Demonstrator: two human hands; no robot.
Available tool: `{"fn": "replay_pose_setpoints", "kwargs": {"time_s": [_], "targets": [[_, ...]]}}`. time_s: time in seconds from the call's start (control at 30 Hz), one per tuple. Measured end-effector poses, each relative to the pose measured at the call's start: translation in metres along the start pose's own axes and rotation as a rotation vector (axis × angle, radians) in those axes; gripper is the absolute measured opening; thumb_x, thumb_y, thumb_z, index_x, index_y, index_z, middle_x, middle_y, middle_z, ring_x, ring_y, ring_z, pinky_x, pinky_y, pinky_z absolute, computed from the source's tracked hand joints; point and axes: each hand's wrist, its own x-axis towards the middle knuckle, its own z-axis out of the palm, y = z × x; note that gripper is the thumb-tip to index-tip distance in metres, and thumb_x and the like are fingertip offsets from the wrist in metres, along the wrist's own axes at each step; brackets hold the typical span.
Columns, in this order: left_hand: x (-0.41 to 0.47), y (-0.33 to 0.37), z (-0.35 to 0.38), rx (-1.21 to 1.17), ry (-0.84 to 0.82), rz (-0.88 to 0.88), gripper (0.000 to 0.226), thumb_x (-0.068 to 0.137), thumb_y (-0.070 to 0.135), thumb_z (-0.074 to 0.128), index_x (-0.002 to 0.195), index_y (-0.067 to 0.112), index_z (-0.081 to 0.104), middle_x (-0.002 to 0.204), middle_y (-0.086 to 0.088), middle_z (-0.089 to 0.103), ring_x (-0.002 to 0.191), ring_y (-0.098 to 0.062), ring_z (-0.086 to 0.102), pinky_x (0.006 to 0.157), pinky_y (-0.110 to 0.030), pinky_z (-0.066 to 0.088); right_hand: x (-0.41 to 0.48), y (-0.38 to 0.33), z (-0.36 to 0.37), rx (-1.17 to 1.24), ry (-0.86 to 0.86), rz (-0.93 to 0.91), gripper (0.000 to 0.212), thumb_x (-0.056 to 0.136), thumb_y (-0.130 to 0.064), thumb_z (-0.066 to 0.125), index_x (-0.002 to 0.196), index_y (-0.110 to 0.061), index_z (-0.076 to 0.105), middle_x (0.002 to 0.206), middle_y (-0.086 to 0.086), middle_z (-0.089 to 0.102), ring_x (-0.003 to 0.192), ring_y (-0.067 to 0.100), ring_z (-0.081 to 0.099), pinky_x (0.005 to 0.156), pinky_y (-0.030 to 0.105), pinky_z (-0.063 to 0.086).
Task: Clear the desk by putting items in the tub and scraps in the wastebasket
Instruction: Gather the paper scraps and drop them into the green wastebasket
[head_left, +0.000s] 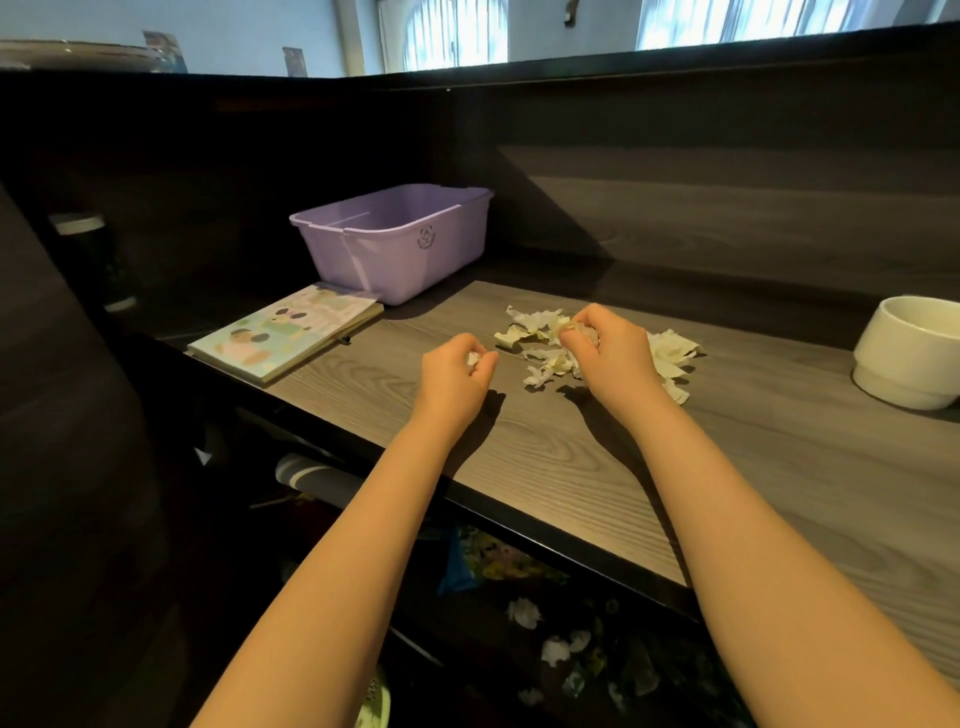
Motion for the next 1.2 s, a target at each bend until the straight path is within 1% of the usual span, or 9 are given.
{"fn": "replay_pose_setpoints", "kwargs": {"time_s": [0.1, 0.2, 0.37, 0.5, 0.73, 0.83, 0.93, 1.07, 1.2], "targets": [[0.000, -0.001, -0.002, -0.095, 0.054, -0.042, 0.013, 0.092, 0.020, 0.055, 0.084, 0.010, 0.057, 0.070, 0.007, 0.049, 0.065, -0.005, 0.044, 0.056, -0.012, 0.033, 0.001, 0.000, 0.000, 0.054, -0.022, 0.032, 0.012, 0.096, -0.026, 0.047, 0.098, -0.016, 0.054, 0.085, -0.003, 0.053, 0.075, 0.006, 0.047, 0.061, 0.020, 0.037], [-0.002, -0.001, -0.004, -0.096, 0.083, -0.008, 0.014, 0.092, 0.020, 0.055, 0.083, 0.009, 0.058, 0.065, 0.009, 0.047, 0.061, -0.003, 0.042, 0.055, -0.010, 0.035, 0.000, -0.001, 0.000, 0.056, -0.048, 0.055, 0.015, 0.098, -0.026, 0.043, 0.104, -0.015, 0.052, 0.084, -0.005, 0.051, 0.073, 0.004, 0.045, 0.060, 0.019, 0.037], [-0.008, -0.005, -0.019, -0.093, 0.147, 0.035, 0.017, 0.091, 0.017, 0.057, 0.076, 0.010, 0.055, 0.060, 0.008, 0.046, 0.056, -0.004, 0.041, 0.054, -0.005, 0.035, -0.006, -0.010, 0.006, 0.008, -0.075, 0.005, 0.012, 0.098, -0.026, 0.044, 0.098, -0.015, 0.050, 0.085, 0.000, 0.052, 0.073, 0.010, 0.046, 0.059, 0.021, 0.036], [-0.013, -0.003, -0.043, -0.089, 0.215, 0.006, 0.017, 0.090, 0.016, 0.056, 0.075, 0.010, 0.054, 0.063, 0.011, 0.047, 0.059, -0.002, 0.043, 0.055, -0.001, 0.033, -0.011, -0.024, 0.007, -0.004, -0.024, -0.025, 0.009, 0.098, -0.026, 0.046, 0.096, -0.018, 0.050, 0.088, -0.001, 0.053, 0.080, 0.012, 0.049, 0.061, 0.020, 0.037], [-0.026, 0.012, -0.082, -0.087, 0.251, 0.054, 0.017, 0.091, 0.017, 0.054, 0.076, 0.009, 0.054, 0.062, 0.007, 0.047, 0.058, -0.002, 0.040, 0.057, -0.003, 0.034, -0.024, -0.060, 0.006, 0.037, -0.022, -0.066, 0.014, 0.097, -0.024, 0.046, 0.098, -0.012, 0.054, 0.089, 0.004, 0.055, 0.075, 0.012, 0.048, 0.060, 0.025, 0.037], [-0.036, 0.011, -0.100, -0.076, 0.279, 0.091, 0.017, 0.091, 0.017, 0.055, 0.076, 0.010, 0.055, 0.067, 0.002, 0.051, 0.060, -0.002, 0.041, 0.058, -0.005, 0.034, -0.040, -0.078, 0.017, 0.050, -0.049, -0.110, 0.016, 0.097, -0.024, 0.047, 0.096, -0.009, 0.055, 0.083, 0.002, 0.053, 0.072, 0.011, 0.046, 0.059, 0.027, 0.035], [-0.051, 0.005, -0.119, -0.059, 0.299, 0.089, 0.018, 0.091, 0.017, 0.056, 0.074, 0.011, 0.054, 0.066, 0.007, 0.050, 0.063, -0.003, 0.044, 0.059, -0.003, 0.033, -0.056, -0.093, 0.031, 0.086, -0.045, -0.140, 0.017, 0.096, -0.023, 0.048, 0.094, -0.008, 0.056, 0.082, 0.000, 0.053, 0.071, 0.011, 0.044, 0.059, 0.022, 0.034], [-0.074, -0.013, -0.144, -0.039, 0.345, 0.064, 0.017, 0.090, 0.015, 0.057, 0.073, 0.010, 0.056, 0.073, -0.004, 0.057, 0.070, -0.013, 0.048, 0.059, -0.003, 0.033, -0.076, -0.109, 0.057, 0.167, -0.075, -0.133, 0.013, 0.094, -0.022, 0.050, 0.085, -0.013, 0.052, 0.073, -0.007, 0.048, 0.066, 0.003, 0.041, 0.056, 0.016, 0.032], [-0.097, -0.041, -0.167, 0.019, 0.376, 0.022, 0.016, 0.088, 0.015, 0.058, 0.073, 0.012, 0.057, 0.073, -0.005, 0.057, 0.070, -0.013, 0.049, 0.059, -0.004, 0.032, -0.095, -0.122, 0.087, 0.230, -0.139, -0.165, 0.015, 0.094, -0.021, 0.052, 0.080, -0.014, 0.050, 0.068, -0.009, 0.046, 0.063, 0.003, 0.039, 0.053, 0.013, 0.030]]}}
